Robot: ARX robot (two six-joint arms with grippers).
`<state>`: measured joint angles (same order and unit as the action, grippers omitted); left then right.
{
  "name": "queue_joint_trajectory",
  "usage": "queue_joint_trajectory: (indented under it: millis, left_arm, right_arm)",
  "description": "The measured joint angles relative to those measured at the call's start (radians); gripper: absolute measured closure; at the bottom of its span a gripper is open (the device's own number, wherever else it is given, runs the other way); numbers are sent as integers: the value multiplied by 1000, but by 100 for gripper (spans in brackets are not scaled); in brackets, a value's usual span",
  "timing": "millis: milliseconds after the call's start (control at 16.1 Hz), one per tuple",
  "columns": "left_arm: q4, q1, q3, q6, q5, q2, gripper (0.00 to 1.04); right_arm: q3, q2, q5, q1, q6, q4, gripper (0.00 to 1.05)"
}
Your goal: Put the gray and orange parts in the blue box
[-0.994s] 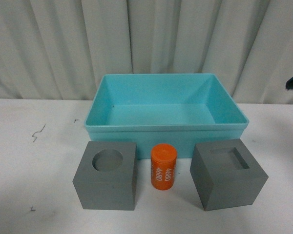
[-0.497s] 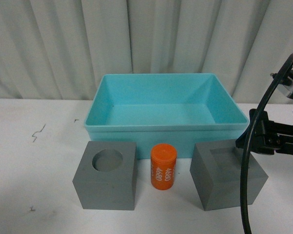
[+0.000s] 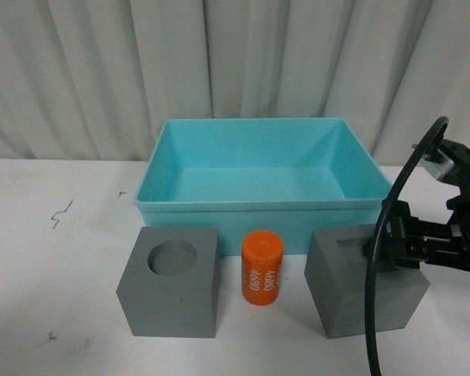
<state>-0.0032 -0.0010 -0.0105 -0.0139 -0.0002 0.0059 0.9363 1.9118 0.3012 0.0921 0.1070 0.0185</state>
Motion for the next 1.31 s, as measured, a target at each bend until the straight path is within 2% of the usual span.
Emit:
queue_joint_trajectory:
  millis: [311,373,497,621,684,746,870,1305]
  left_arm:
    - [0,0,0,0,0,0,7]
    - [0,0,0,0,0,0,7]
    - [0,0,0,0,0,0,7]
    - [0,0,0,0,0,0,7]
    - [0,0,0,0,0,0,7]
    - [0,0,0,0,0,0,7]
    - [0,0,0,0,0,0,7]
    - [0,0,0,0,0,0,7]
  right_arm:
    - [0,25,3,13,6,41,6]
    - [0,25,3,14,9,42,9]
    - [-1,31,2,21,12,50,26]
    - [-1,32,10,28,22,58,47]
    - [-1,29,4,28,31,66,73]
    - [-2,23,0,26,29,64,80]
    - [-15,3,-14,26,30,63,85]
    - [-110,-211,-20,24,-18,-16,86]
